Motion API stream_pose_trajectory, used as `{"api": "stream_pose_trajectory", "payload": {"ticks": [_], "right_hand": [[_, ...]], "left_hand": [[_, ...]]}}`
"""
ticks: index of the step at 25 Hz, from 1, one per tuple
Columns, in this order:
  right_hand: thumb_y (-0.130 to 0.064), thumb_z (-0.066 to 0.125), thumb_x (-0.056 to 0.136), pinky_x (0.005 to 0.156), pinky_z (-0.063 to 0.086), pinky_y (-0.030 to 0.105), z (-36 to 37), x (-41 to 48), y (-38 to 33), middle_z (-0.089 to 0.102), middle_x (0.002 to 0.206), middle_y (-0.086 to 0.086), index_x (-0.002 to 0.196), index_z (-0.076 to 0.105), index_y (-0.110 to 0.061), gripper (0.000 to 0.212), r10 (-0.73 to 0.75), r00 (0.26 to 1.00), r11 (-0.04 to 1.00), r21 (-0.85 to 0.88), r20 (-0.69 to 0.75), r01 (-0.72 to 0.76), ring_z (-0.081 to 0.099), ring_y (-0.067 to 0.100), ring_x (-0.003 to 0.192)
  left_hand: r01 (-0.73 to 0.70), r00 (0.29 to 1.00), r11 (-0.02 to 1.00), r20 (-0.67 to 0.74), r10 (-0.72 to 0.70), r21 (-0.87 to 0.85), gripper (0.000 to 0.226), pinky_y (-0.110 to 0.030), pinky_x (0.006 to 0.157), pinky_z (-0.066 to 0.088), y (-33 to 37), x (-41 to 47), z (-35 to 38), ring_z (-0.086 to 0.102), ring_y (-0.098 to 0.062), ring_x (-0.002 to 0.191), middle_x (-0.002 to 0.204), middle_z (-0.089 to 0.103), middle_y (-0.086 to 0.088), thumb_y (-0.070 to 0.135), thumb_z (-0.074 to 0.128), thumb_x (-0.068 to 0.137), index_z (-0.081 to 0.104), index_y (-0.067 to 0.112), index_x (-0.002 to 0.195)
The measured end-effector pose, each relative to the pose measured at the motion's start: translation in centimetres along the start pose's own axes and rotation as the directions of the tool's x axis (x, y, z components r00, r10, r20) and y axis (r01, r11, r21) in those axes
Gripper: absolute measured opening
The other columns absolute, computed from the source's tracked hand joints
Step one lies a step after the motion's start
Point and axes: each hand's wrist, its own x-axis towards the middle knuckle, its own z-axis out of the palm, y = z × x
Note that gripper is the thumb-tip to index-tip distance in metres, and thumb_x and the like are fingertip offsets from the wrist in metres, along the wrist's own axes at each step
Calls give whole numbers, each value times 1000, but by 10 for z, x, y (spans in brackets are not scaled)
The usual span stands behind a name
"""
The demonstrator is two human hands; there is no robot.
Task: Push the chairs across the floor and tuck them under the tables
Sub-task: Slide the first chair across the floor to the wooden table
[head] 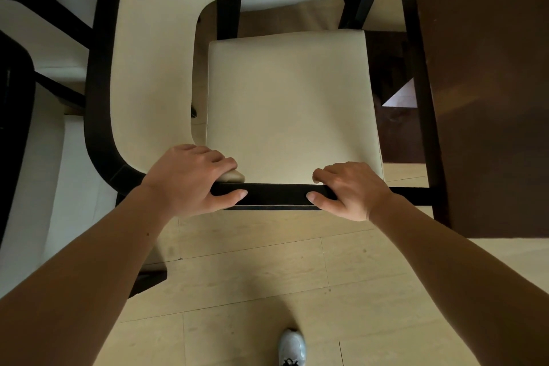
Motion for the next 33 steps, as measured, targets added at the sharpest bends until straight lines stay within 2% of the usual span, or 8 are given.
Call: {"api": "stream_pose_trajectory", "payload": {"ticks": [7,15,25,30,33], "right_hand": [[-69,13,87,54,35,32,-7,19,15,61,74,1,97,60,-16,72,8,1000,1000,14,-4,-8,57,29,68],[-69,14,88,53,26,31,-17,49,39,61,72,1,95,59,-15,71,0,1000,1000,-15,-14,0,56,30,64],[-68,15,88,54,33,32,-25,74,58,62,72,2,97,60,-15,71,-5,1000,1000,0,2,5,57,31,63],[-68,15,88,54,30,31,-29,85,66,62,70,1,96,61,-15,70,-11,1000,1000,-11,-4,11,56,30,60],[-68,16,88,53,24,30,-31,87,68,61,67,0,93,60,-16,69,-11,1000,1000,-14,-12,11,54,30,58]], "left_hand": [[14,1000,1000,8,-14,-5,64,-33,69,51,-13,20,-5,66,-17,78,90,72,8,75,30,88,68,26,106],[8,999,1000,44,-9,5,68,-33,71,51,-36,51,-11,66,-18,81,93,72,7,75,26,88,67,26,110],[21,996,1000,86,-22,17,71,-34,76,51,-54,75,-15,66,-17,88,101,72,7,75,22,88,66,27,116],[23,997,1000,75,-24,17,69,-35,74,53,-62,86,-18,67,-20,85,98,72,4,74,26,89,68,25,113],[23,998,1000,64,-24,11,68,-35,73,53,-63,89,-18,68,-20,84,98,73,4,74,27,88,69,25,111]]}}
